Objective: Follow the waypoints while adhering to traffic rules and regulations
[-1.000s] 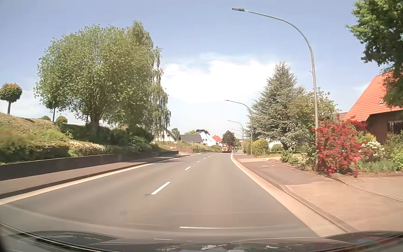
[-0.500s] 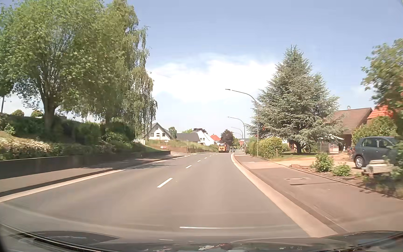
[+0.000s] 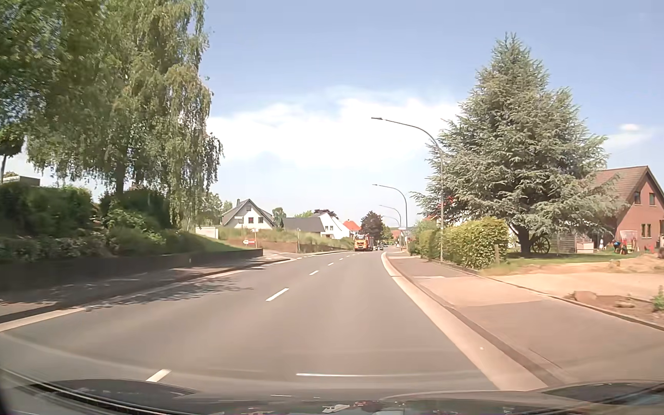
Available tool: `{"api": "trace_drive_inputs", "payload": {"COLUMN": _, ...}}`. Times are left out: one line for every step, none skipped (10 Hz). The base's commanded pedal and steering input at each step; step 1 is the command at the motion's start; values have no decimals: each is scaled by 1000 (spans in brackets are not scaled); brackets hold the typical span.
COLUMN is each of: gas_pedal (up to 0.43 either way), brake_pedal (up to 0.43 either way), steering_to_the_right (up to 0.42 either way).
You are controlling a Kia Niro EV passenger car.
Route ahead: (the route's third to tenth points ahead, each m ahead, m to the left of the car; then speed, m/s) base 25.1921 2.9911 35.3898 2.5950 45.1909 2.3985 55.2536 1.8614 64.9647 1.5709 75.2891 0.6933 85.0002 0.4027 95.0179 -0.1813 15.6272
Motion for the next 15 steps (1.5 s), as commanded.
{"api": "trace_drive_inputs", "payload": {"gas_pedal": 138, "brake_pedal": 0, "steering_to_the_right": 4}}
{"api": "trace_drive_inputs", "payload": {"gas_pedal": 130, "brake_pedal": 0, "steering_to_the_right": 3}}
{"api": "trace_drive_inputs", "payload": {"gas_pedal": 130, "brake_pedal": 0, "steering_to_the_right": 4}}
{"api": "trace_drive_inputs", "payload": {"gas_pedal": 130, "brake_pedal": 0, "steering_to_the_right": 4}}
{"api": "trace_drive_inputs", "payload": {"gas_pedal": 130, "brake_pedal": 0, "steering_to_the_right": 4}}
{"api": "trace_drive_inputs", "payload": {"gas_pedal": 130, "brake_pedal": 0, "steering_to_the_right": 4}}
{"api": "trace_drive_inputs", "payload": {"gas_pedal": 130, "brake_pedal": 0, "steering_to_the_right": 4}}
{"api": "trace_drive_inputs", "payload": {"gas_pedal": 130, "brake_pedal": 0, "steering_to_the_right": 4}}
{"api": "trace_drive_inputs", "payload": {"gas_pedal": 118, "brake_pedal": 0, "steering_to_the_right": 4}}
{"api": "trace_drive_inputs", "payload": {"gas_pedal": 118, "brake_pedal": 0, "steering_to_the_right": 5}}
{"api": "trace_drive_inputs", "payload": {"gas_pedal": 118, "brake_pedal": 0, "steering_to_the_right": 5}}
{"api": "trace_drive_inputs", "payload": {"gas_pedal": 118, "brake_pedal": 0, "steering_to_the_right": 6}}
{"api": "trace_drive_inputs", "payload": {"gas_pedal": 118, "brake_pedal": 0, "steering_to_the_right": 6}}
{"api": "trace_drive_inputs", "payload": {"gas_pedal": 110, "brake_pedal": 0, "steering_to_the_right": 7}}
{"api": "trace_drive_inputs", "payload": {"gas_pedal": 98, "brake_pedal": 0, "steering_to_the_right": 7}}
